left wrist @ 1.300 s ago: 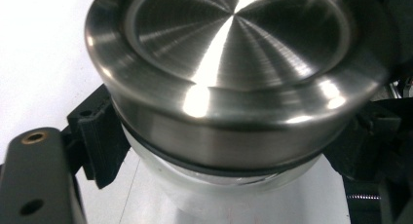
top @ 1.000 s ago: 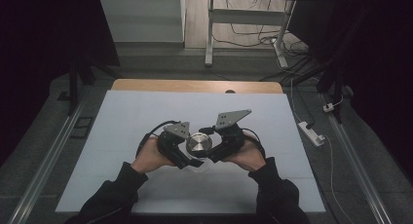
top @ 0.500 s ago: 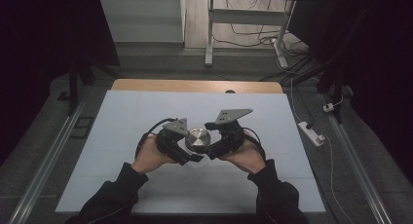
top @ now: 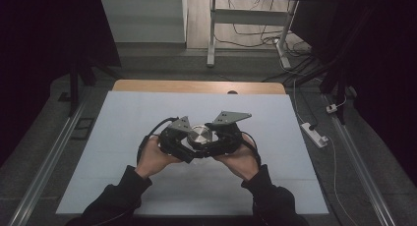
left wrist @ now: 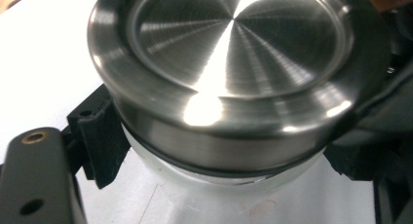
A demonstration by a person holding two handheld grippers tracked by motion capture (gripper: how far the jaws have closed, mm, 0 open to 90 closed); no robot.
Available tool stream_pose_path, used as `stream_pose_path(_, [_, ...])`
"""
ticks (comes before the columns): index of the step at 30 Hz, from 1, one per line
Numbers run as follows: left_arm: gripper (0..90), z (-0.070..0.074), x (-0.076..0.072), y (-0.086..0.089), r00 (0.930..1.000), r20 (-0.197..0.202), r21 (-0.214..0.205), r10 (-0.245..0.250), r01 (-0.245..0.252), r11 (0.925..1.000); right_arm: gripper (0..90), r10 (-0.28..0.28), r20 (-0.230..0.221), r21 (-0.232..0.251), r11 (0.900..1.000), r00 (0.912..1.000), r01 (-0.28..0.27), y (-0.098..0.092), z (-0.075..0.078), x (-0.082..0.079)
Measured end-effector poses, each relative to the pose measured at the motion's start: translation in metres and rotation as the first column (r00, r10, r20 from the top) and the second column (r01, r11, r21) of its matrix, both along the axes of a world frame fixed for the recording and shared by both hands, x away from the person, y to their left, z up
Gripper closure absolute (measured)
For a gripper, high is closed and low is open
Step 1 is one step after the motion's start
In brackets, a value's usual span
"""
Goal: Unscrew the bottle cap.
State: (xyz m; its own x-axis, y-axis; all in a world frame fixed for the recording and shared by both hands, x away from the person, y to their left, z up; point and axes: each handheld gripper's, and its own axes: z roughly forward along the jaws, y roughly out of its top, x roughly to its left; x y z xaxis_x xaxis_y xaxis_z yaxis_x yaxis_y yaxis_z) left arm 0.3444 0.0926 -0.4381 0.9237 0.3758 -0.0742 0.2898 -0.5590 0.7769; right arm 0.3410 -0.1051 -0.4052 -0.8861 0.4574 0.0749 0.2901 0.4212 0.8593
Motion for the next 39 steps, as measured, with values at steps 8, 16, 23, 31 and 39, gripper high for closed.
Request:
stream_pose_path(8, [15.8,0.001,-0.001,0.003,0.9899,-0.003,-0.043,-0.142,0.141,0.989,19.8,0.161,-0.042,0.046,0.9861,0.986,-0.159,-0.012,0.006,0.006])
stream_pose_path(16, [15.8,-0.001,-0.001,0.006,0.9715,-0.002,-0.058,-0.237,0.237,0.9698,19.8,0.254,-0.021,0.034,0.9669,0.9671,-0.253,-0.014,0.006,0.005])
stream_pose_path(23, [15.8,-0.001,-0.004,0.007,0.9465,0.004,-0.059,-0.323,0.322,0.9448,19.8,0.35,0.001,0.015,0.9366,0.9367,-0.35,-0.015,0.008,0.001])
stream_pose_path(31, [15.8,-0.001,-0.004,0.007,0.9403,0.007,-0.053,-0.34,0.34,0.9388,19.8,0.378,-0.012,0.039,0.9252,0.9256,-0.378,-0.016,0.006,0.002])
stream_pose_path(39, [15.8,-0.003,-0.004,0.008,0.9355,0.008,-0.062,-0.353,0.353,0.9336,19.8,0.398,-0.01,0.045,0.9168,0.9175,-0.397,-0.015,0.004,0.002])
